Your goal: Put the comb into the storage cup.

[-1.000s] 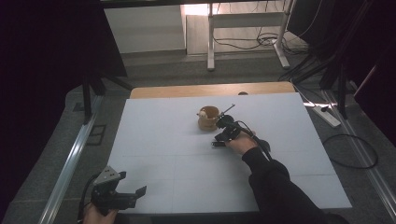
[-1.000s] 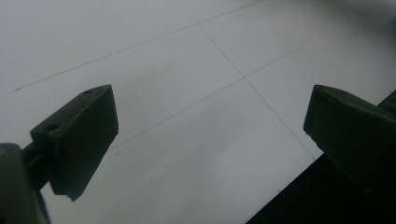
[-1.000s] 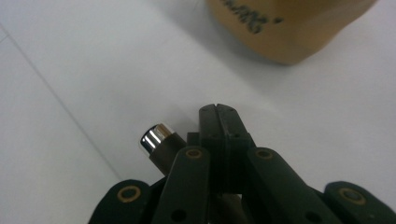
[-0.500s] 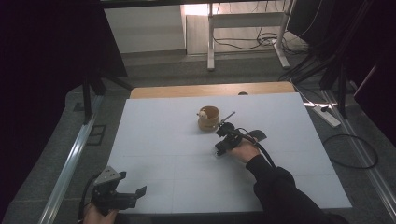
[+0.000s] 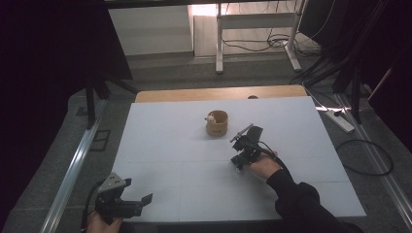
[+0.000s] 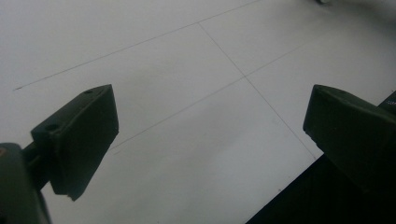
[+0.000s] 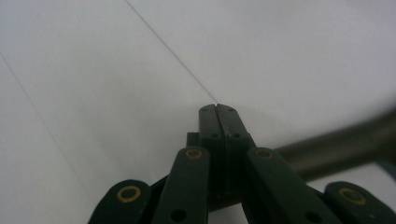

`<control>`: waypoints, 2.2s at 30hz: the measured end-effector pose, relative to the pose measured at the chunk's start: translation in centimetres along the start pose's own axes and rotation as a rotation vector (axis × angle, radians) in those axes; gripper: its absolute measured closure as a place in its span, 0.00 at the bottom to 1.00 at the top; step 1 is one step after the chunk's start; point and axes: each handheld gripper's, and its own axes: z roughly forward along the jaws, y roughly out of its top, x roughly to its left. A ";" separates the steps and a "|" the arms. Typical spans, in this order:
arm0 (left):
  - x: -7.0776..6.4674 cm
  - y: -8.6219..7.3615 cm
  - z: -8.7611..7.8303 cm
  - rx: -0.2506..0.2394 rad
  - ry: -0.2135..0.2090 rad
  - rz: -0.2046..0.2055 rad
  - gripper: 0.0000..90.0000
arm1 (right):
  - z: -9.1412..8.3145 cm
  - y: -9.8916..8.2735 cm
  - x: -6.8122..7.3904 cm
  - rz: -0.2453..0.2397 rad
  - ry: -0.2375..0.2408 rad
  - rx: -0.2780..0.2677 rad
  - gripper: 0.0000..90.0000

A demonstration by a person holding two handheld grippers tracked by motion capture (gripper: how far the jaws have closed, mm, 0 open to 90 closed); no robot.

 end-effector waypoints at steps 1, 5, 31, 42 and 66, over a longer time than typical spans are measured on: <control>0.0 0.0 0.0 0.001 -0.001 0.000 0.05 | -0.3 -0.5 -0.1 0.002 -0.001 0.004 1.00; 0.0 0.0 0.0 0.002 -0.001 0.000 0.05 | -0.9 -1.4 -0.5 0.012 -0.004 0.005 1.00; 0.0 0.0 0.1 0.004 0.001 -0.006 0.05 | -3.2 -4.3 -2.3 0.068 -0.016 -0.014 0.99; 0.0 0.0 0.1 0.002 0.002 -0.007 0.05 | -3.9 -5.1 -3.0 0.079 -0.031 -0.021 0.99; 0.0 0.1 0.1 0.004 0.003 -0.007 0.05 | -5.1 -5.4 -4.0 0.077 -0.067 -0.048 0.97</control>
